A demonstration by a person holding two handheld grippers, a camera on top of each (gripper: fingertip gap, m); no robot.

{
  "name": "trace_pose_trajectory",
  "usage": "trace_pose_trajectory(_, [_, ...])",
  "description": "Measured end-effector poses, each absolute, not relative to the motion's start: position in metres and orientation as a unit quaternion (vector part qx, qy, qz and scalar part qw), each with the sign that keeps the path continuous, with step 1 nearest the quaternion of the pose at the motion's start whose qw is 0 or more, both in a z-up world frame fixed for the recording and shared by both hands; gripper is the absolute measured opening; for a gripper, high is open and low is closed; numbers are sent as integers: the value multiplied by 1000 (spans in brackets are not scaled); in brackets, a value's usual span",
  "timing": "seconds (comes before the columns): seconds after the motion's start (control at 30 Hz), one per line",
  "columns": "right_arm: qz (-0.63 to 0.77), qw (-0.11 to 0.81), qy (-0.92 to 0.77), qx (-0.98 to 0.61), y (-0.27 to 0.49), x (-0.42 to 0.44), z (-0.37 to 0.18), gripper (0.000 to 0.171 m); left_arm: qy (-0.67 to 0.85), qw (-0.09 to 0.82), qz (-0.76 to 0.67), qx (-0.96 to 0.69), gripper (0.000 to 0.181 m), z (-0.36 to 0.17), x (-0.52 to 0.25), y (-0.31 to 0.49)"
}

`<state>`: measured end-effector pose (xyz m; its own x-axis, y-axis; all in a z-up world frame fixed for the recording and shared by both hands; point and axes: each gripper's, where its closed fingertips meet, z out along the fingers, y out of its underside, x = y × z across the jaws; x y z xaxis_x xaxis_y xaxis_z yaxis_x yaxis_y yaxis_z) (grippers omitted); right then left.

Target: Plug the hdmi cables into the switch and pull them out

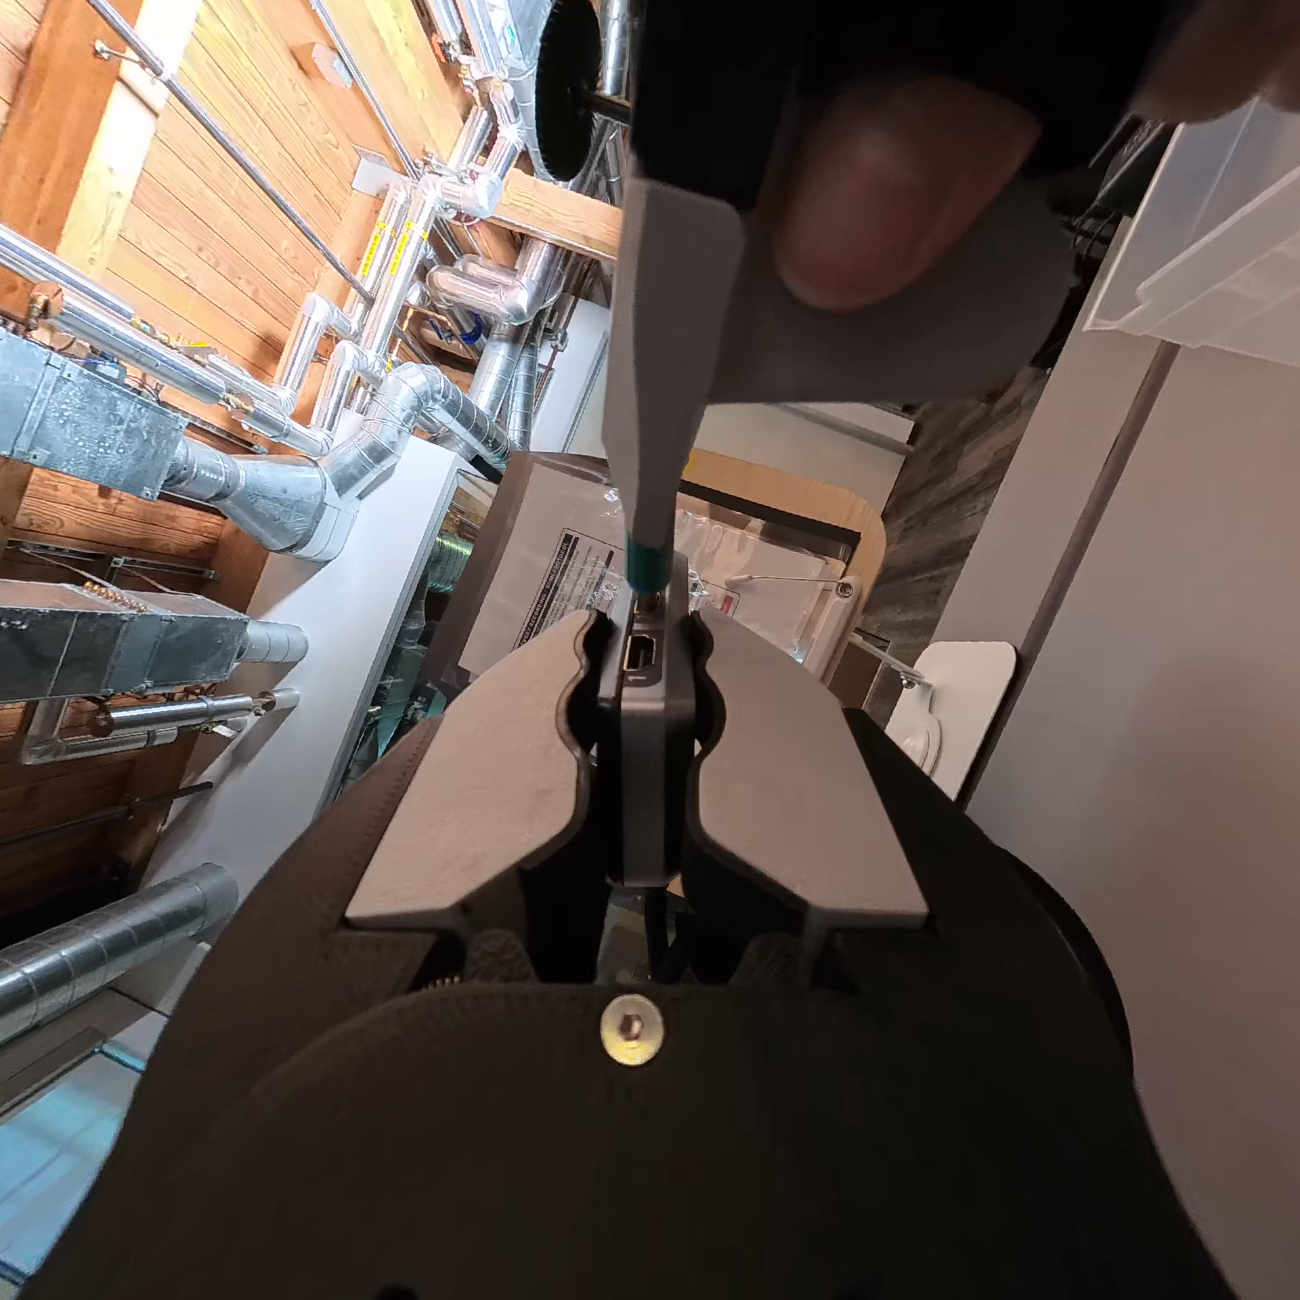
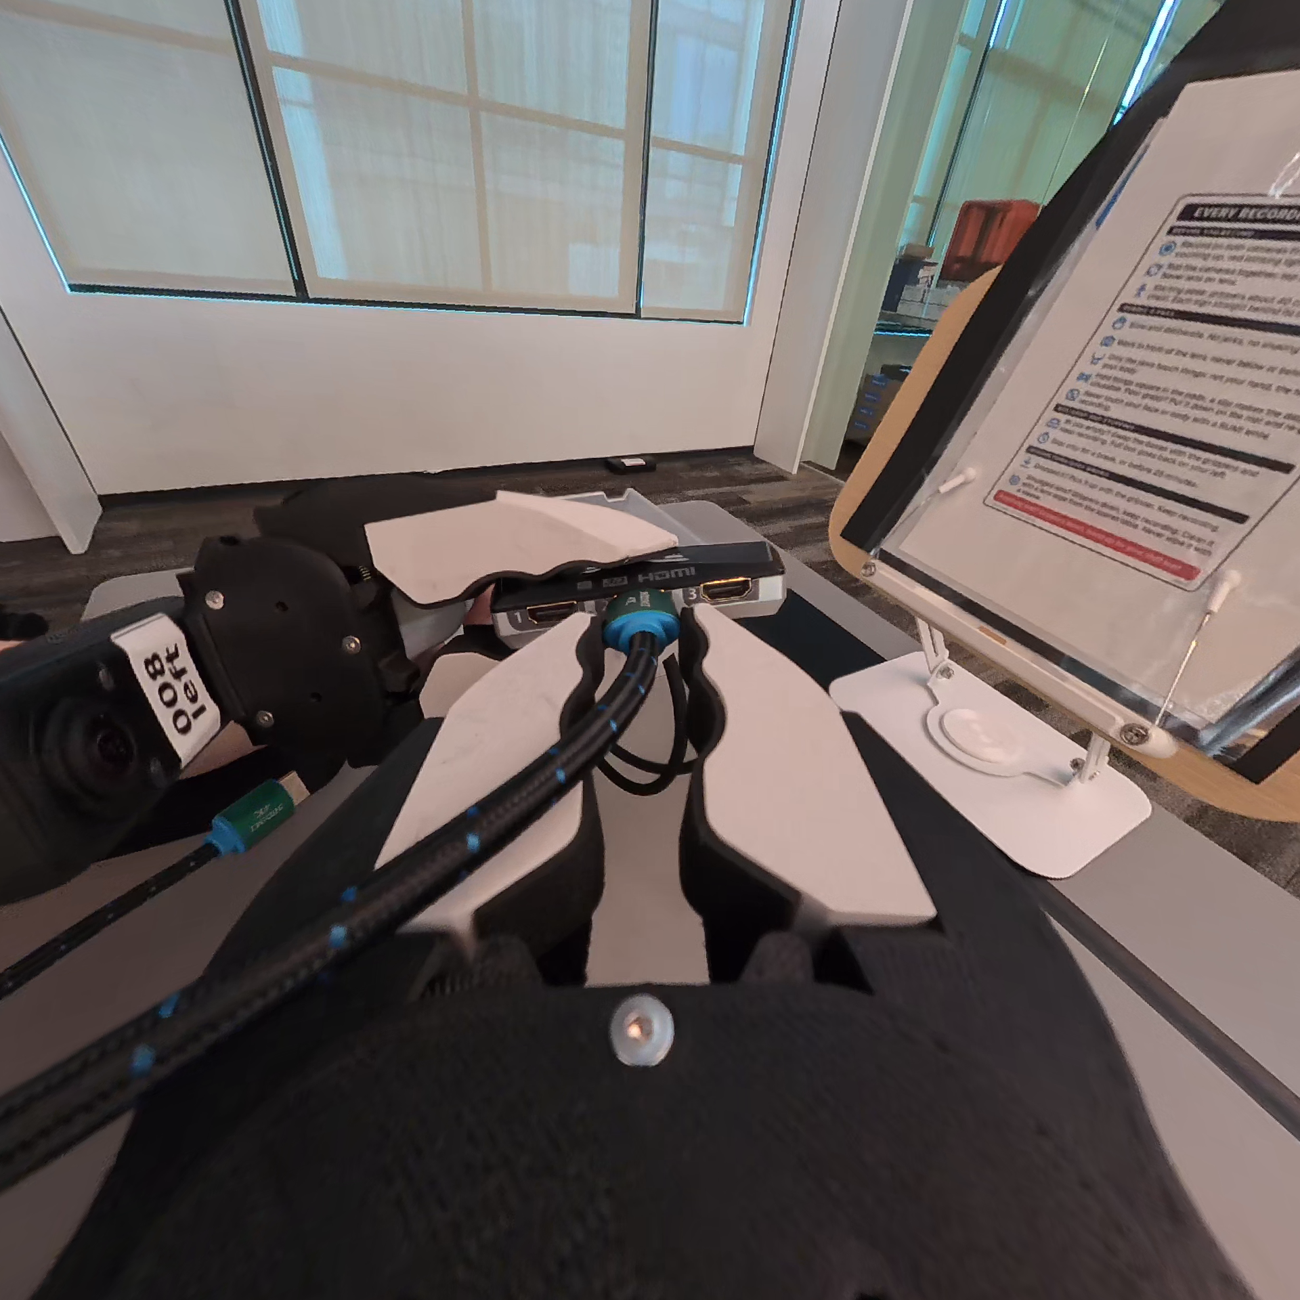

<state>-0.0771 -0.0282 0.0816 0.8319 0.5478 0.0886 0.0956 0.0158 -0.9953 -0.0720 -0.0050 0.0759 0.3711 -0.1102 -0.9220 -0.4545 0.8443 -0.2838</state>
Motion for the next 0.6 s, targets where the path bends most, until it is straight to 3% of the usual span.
trace_pose_trajectory(0.4, [173,672,-243,-678,-34,-82,86,21,550,787,114,-254,21,80,-74,-13])
trace_pose_trajectory(0.6, [198,652,-228,-696,-24,-71,76,21,592,743,66,-305,23,63,-63,-4])
